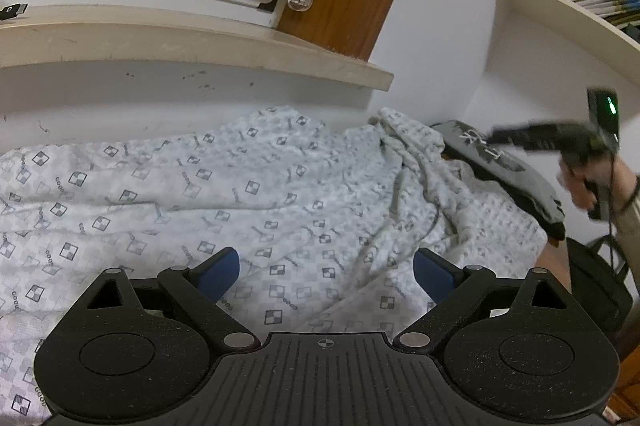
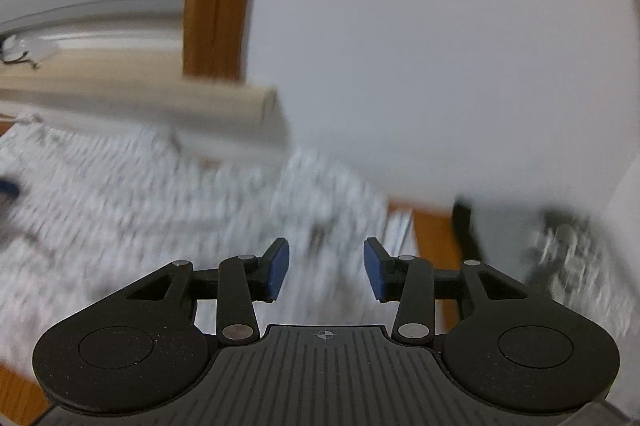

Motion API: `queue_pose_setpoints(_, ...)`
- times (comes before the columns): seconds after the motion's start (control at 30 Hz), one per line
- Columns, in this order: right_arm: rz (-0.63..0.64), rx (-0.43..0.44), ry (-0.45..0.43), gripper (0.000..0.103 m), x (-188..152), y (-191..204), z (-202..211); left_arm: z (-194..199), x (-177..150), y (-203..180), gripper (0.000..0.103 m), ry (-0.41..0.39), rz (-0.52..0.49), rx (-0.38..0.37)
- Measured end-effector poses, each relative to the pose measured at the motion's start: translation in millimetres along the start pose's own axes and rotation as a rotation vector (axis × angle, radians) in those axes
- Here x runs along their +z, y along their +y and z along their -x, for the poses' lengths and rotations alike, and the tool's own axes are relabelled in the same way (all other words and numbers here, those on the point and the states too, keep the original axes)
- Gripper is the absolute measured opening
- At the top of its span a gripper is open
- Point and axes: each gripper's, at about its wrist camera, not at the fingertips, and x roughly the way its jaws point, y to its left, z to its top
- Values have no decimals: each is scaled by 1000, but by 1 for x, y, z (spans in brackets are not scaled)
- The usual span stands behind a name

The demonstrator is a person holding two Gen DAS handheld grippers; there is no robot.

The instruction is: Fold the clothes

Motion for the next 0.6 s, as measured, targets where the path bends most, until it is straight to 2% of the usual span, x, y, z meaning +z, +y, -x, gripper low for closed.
queue_pose_setpoints(0.03,-14,13,16,42,-13,0,5,1,0,0,103,-3,-2,0)
queue_pose_setpoints(0.13,-55,52,62,42,-51,-1,20,1,0,-1,103,-7,-4,0)
queue_pose_setpoints(0.5,-124,96,130,40,-99,-3,44,2,0,1,103,-4,9,-9)
queue_pose_setpoints(0.57,-126,96,134,7,-99,-5,44,2,0,1,103,-2,10,-12)
queue_pose_setpoints(0.6,-125,94,134,7,-98,-7,45,2,0,1,103,-2,11,-13)
